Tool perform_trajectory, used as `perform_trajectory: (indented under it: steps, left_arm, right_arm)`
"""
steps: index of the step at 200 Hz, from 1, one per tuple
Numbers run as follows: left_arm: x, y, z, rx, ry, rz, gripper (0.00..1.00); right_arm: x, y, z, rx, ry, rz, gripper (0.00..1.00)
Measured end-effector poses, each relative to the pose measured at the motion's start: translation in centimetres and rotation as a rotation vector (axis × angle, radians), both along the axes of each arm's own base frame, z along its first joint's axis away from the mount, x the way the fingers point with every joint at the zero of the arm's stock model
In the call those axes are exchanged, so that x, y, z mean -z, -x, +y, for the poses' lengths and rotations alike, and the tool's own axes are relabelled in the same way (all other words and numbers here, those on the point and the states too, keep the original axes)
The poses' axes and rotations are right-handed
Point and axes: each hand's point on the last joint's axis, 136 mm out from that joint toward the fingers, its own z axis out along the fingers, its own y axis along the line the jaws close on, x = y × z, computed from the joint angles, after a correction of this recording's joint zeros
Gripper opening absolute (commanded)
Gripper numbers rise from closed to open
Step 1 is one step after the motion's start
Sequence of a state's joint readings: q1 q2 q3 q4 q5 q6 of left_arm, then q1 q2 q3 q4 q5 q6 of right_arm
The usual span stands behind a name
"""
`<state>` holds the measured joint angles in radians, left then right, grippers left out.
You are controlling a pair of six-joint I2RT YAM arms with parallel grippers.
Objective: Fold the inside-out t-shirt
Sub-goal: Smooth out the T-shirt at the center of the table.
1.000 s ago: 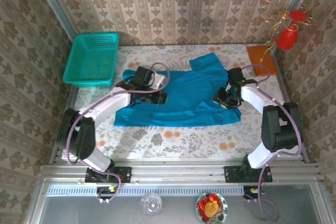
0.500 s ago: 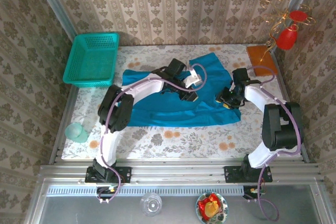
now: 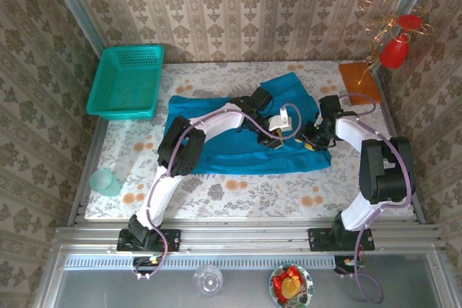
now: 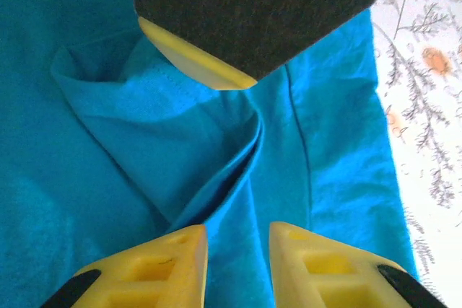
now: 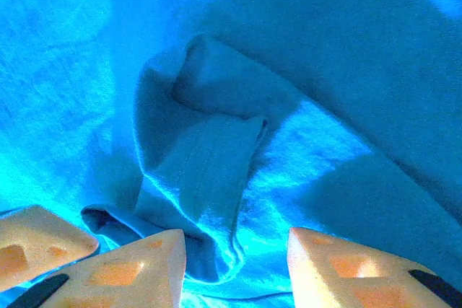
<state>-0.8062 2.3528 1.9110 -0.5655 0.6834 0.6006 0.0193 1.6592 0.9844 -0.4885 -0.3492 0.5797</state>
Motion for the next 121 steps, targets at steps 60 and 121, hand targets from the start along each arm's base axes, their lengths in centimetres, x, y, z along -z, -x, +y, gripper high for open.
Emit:
perform_trajectory:
  steps: [60, 121]
  left_arm:
    - [1.0, 0.2, -0.3, 0.067, -0.041, -0.021, 0.13]
    - [2.7, 0.5, 1.0, 0.063, -0.121, -0.049, 0.00]
  right_arm:
    - [0.3, -1.1, 1.0, 0.006, -0.067, -0.018, 0.40]
    - [-0.4, -2.8, 1.4, 0.017, -0.094, -0.041, 0.34]
